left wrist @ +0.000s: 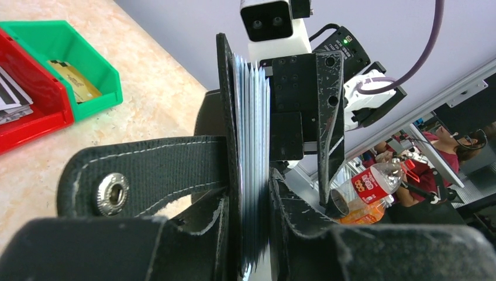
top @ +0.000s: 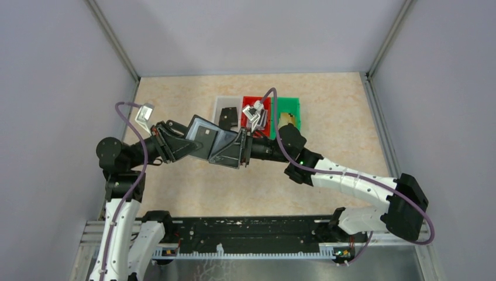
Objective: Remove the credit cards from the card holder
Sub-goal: Remove the credit card from the card holder.
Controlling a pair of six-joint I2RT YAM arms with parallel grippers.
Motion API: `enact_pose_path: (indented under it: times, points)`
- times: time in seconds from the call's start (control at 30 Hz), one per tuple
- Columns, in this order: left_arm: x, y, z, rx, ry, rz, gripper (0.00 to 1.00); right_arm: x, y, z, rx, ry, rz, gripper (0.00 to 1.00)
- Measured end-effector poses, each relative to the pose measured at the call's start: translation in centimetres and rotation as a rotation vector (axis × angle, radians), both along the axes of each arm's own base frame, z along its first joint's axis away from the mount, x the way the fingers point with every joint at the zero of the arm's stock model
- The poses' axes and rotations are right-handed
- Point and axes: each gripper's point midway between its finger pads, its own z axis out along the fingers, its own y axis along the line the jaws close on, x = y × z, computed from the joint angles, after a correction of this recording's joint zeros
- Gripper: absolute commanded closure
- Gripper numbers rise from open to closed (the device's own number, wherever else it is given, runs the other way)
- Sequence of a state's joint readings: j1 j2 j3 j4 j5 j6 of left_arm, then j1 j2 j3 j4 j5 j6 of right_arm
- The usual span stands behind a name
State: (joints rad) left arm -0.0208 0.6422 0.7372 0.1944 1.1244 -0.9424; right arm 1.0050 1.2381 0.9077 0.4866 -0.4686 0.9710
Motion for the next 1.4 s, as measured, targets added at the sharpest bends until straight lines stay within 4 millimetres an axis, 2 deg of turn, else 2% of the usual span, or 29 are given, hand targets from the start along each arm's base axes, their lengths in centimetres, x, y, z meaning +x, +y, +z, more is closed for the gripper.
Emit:
enact_pose_path:
  times: [0.2, 0.47, 0.67, 0.8, 0.97, 1.13, 1.4]
  points:
    - [-0.5, -0.1, 0.4, -0.011, 0.005, -0.017, 1.0, -0.3, 0.0, 1.6, 0.063, -0.021, 0.015, 0.5]
    - [-0.8, -0.1, 0.7, -0.019, 0.006, -0.022, 1.0, -0.3, 0.2, 1.5, 0.068, -0.02, 0.029, 0.6]
    - [-0.7, 0.1, 0.9, -0.023, -0.009, 0.001, 1.0, 0.0, 0.7, 1.5, 0.085, -0.015, 0.042, 0.62]
    - [0.4, 0.5, 0.3, -0.011, -0.012, 0.07, 0.99, 1.2, 1.5, 0.6, 0.075, 0.009, 0.016, 0.75]
    - [2.2, 1.2, -1.3, 0.02, 0.014, 0.166, 0.98, 3.4, 3.2, -2.0, 0.026, 0.093, -0.039, 0.85]
    - [3.0, 1.4, -2.7, 0.02, 0.058, 0.19, 0.98, 4.0, 3.7, -3.3, 0.006, 0.135, -0.051, 1.0]
    - [2.3, 1.0, -1.9, -0.018, 0.089, 0.142, 0.91, 3.0, 2.8, -2.5, 0.127, 0.09, -0.025, 1.0]
